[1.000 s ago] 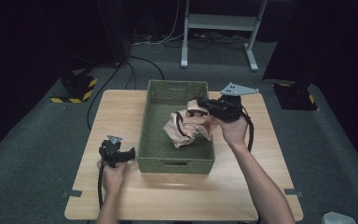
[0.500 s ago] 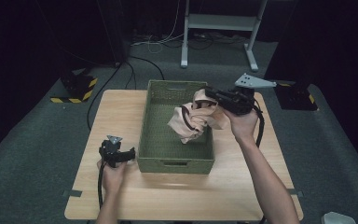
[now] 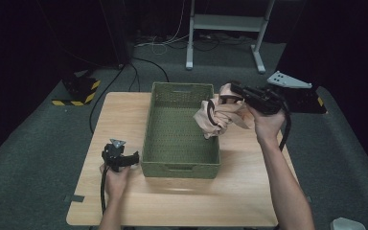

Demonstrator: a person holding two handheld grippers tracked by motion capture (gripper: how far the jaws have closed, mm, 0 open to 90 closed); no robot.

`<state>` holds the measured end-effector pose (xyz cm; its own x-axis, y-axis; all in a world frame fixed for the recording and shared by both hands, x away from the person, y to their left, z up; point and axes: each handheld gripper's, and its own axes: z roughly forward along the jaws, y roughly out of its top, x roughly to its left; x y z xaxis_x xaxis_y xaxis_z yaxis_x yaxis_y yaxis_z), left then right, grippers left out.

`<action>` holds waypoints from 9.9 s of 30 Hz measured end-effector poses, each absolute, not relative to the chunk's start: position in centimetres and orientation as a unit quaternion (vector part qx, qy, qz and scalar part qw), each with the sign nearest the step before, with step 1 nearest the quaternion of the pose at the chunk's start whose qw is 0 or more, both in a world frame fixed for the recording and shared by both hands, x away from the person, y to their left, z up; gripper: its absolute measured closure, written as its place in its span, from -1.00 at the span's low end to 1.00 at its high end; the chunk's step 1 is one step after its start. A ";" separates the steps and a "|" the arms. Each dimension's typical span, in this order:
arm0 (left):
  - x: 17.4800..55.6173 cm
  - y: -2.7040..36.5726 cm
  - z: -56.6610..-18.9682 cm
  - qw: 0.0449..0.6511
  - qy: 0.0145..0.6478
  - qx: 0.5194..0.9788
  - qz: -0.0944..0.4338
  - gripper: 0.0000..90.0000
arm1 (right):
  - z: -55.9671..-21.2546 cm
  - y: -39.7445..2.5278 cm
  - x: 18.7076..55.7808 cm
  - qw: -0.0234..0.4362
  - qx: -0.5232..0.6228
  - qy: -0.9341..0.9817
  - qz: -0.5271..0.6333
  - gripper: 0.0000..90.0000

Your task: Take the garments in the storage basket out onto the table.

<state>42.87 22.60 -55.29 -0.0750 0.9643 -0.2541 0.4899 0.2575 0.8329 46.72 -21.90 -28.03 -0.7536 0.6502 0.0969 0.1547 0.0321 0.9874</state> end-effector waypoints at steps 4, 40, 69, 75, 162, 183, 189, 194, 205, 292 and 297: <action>42.9 22.6 -55.3 0.416 0.675 0.539 0.285 -0.80 | -27.8 -23.2 46.6 0.207 0.297 0.689 0.628 0.91; 42.9 22.6 -55.3 0.415 0.675 0.539 0.286 -0.80 | -30.1 -29.3 45.8 0.234 0.352 0.671 0.609 0.91; 42.9 22.6 -55.3 0.415 0.675 0.539 0.286 -0.80 | -33.1 -28.3 47.4 0.220 0.376 0.689 0.579 0.91; 42.9 22.6 -55.3 0.415 0.675 0.539 0.286 -0.80 | -33.7 -28.2 47.9 0.214 0.383 0.690 0.576 0.91; 42.9 22.6 -55.3 0.415 0.675 0.539 0.286 -0.79 | -45.3 -24.0 50.1 0.114 0.425 0.764 0.472 0.73; 42.9 22.6 -55.3 0.415 0.675 0.539 0.286 -0.79 | -45.1 -23.1 49.5 0.174 0.428 0.772 0.436 -0.33; 42.9 22.6 -55.3 0.415 0.675 0.539 0.286 -0.80 | -44.8 -23.3 49.4 0.174 0.425 0.768 0.447 -0.39; 42.9 22.6 -55.3 0.415 0.675 0.539 0.286 -0.79 | -44.4 -23.6 49.2 0.170 0.419 0.763 0.461 -0.41; 42.9 22.6 -55.3 0.415 0.675 0.539 0.286 -0.79 | -43.3 -24.5 48.7 0.162 0.421 0.746 0.490 -0.42; 42.9 22.6 -55.3 0.414 0.675 0.539 0.286 -0.79 | -41.2 -30.8 45.3 0.197 0.436 0.693 0.540 -0.34; 42.9 22.6 -55.3 0.415 0.675 0.539 0.286 -0.79 | -41.4 -30.9 45.2 0.197 0.438 0.692 0.538 -0.34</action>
<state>42.86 22.58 -55.29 -0.0751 0.9651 -0.2509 0.4902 0.2549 0.8335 45.24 -30.90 -41.43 -0.5385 0.8186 0.1996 0.3953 0.0362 0.9178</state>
